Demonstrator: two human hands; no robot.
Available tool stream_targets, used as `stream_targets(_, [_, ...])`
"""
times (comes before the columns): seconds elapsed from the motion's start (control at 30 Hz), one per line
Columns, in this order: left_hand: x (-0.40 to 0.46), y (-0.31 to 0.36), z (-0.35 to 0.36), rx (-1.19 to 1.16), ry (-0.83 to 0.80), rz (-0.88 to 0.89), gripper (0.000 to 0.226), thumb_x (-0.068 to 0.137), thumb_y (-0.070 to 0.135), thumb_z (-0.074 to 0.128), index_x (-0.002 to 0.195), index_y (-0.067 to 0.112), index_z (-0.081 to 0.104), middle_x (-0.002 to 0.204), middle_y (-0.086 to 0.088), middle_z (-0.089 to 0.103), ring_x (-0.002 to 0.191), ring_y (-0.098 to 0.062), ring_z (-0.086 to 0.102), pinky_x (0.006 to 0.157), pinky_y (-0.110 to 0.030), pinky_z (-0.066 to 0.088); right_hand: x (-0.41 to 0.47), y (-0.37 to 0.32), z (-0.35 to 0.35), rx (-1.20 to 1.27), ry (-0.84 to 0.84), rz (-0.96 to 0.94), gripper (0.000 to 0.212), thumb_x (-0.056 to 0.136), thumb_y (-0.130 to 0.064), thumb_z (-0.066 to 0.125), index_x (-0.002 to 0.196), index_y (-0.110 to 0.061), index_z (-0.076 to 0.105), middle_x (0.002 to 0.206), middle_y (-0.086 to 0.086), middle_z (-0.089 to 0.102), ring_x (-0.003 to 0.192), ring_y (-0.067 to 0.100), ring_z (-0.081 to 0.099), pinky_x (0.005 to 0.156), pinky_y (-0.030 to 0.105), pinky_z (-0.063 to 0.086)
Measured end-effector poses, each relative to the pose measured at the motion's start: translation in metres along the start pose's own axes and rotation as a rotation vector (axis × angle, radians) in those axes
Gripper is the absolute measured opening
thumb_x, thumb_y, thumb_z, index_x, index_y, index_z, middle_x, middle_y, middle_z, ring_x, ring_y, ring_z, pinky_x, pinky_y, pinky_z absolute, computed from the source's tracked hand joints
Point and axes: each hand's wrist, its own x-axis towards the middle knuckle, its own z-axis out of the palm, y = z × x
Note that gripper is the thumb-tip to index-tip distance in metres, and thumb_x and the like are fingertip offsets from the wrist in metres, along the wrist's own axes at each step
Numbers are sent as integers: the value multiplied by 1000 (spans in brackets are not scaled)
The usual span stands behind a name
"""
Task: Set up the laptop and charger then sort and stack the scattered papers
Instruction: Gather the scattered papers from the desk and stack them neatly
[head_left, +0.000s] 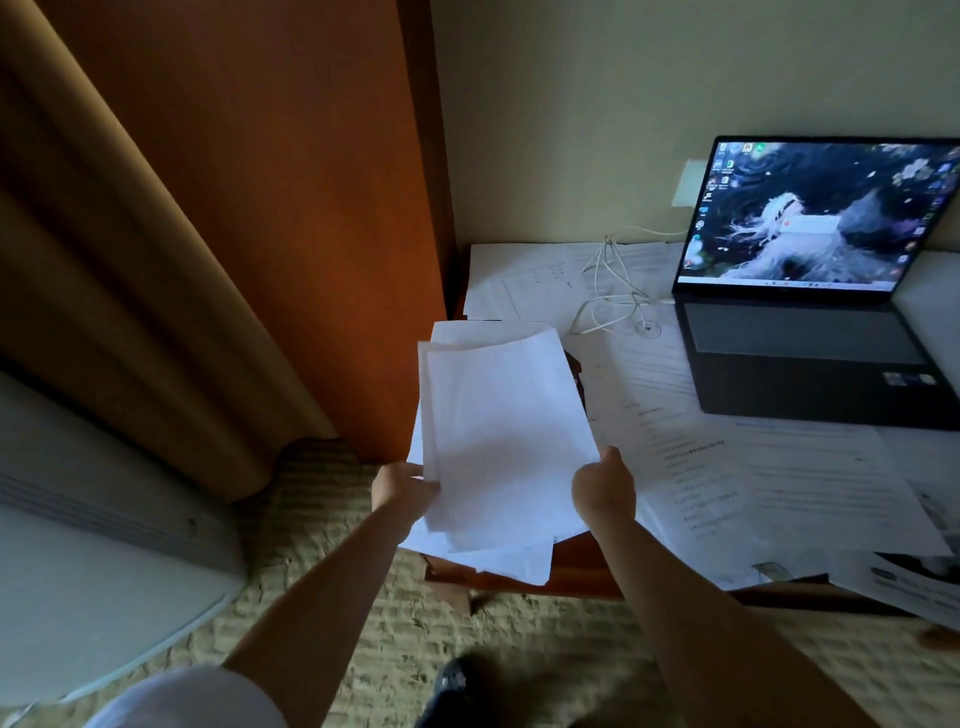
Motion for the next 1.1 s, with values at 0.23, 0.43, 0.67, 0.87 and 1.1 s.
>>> stream_targets(0.23, [13,-15,-18,-53,-135,-79,25,65,0,81,87,4,71,65,-5,62,58,-18,54,56,-22,43,-3,-9,25,-206,-51,-12,17,83,-7,48,96,-1,56,106,18,54,97,30,58,77,32,50])
stream_targets(0.43, [21,-18,-28,-58,-147,-71,26,63,0,84,83,4,67,71,-11,63,53,-16,51,58,-25,44,-6,-7,37,-157,-44,-6,7,85,-4,49,86,-11,52,100,13,54,79,22,54,66,26,40])
stream_targets(0.67, [21,-13,-25,-1,-72,65,34,65,32,87,88,12,72,85,-5,70,75,-22,64,61,-26,50,-14,-9,34,-126,121,-85,34,90,0,44,121,-3,58,121,12,60,112,26,57,88,31,47])
stream_targets(0.87, [19,-3,-24,225,5,128,37,96,37,49,82,9,68,82,-12,65,83,-27,56,70,-31,42,-22,-18,19,-103,257,39,39,90,1,43,129,-2,44,125,16,53,109,36,57,84,42,49])
stream_targets(1.1, [33,-3,-20,108,-104,19,32,84,25,51,104,4,65,102,-15,61,98,-33,54,83,-34,47,-19,-4,16,-39,41,199,43,92,-2,39,135,2,40,136,20,47,117,35,53,93,42,49])
